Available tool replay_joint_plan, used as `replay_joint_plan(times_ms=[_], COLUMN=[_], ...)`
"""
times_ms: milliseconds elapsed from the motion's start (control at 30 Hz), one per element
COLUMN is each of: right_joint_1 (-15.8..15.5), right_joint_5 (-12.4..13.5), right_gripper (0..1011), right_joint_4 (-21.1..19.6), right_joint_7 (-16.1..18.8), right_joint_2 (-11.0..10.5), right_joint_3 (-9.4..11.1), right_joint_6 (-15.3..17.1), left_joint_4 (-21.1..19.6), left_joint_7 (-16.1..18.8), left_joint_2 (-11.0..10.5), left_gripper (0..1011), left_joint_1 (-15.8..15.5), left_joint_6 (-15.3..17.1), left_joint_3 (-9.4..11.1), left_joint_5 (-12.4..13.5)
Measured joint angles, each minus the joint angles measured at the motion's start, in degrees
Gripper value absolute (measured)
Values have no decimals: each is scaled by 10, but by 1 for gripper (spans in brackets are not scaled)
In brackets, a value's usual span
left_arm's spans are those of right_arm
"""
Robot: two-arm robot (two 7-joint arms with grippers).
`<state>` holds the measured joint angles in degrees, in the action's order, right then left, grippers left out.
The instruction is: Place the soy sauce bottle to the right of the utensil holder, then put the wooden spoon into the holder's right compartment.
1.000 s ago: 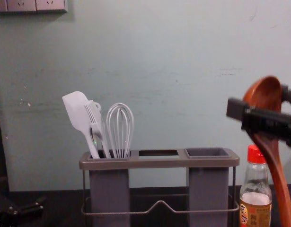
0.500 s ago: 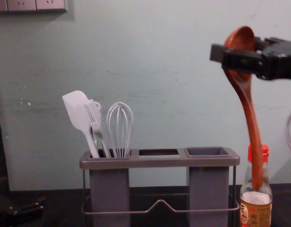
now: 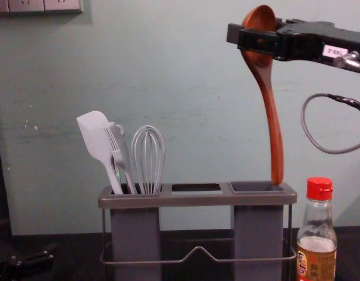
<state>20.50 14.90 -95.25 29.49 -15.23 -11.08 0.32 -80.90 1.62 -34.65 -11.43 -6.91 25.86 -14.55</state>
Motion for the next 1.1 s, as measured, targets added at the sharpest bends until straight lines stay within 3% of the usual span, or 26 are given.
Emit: replay_joint_plan(times_ms=[200, 433, 1100], right_joint_1=[34, 49, 28], right_joint_5=[2, 11, 30], right_gripper=[836, 836, 836], right_joint_4=[39, 82, 144], right_joint_7=[-10, -20, -32], right_joint_2=[10, 18, 10], right_joint_3=[-16, -26, -55], right_joint_6=[-11, -36, -103], left_joint_4=[0, 0, 0], left_joint_7=[0, 0, 0], left_joint_2=[0, 0, 0], left_gripper=[1012, 1011, 1011], left_joint_1=[0, 0, 0], left_joint_6=[0, 0, 0], left_joint_3=[0, 0, 0], left_joint_5=[0, 0, 0])
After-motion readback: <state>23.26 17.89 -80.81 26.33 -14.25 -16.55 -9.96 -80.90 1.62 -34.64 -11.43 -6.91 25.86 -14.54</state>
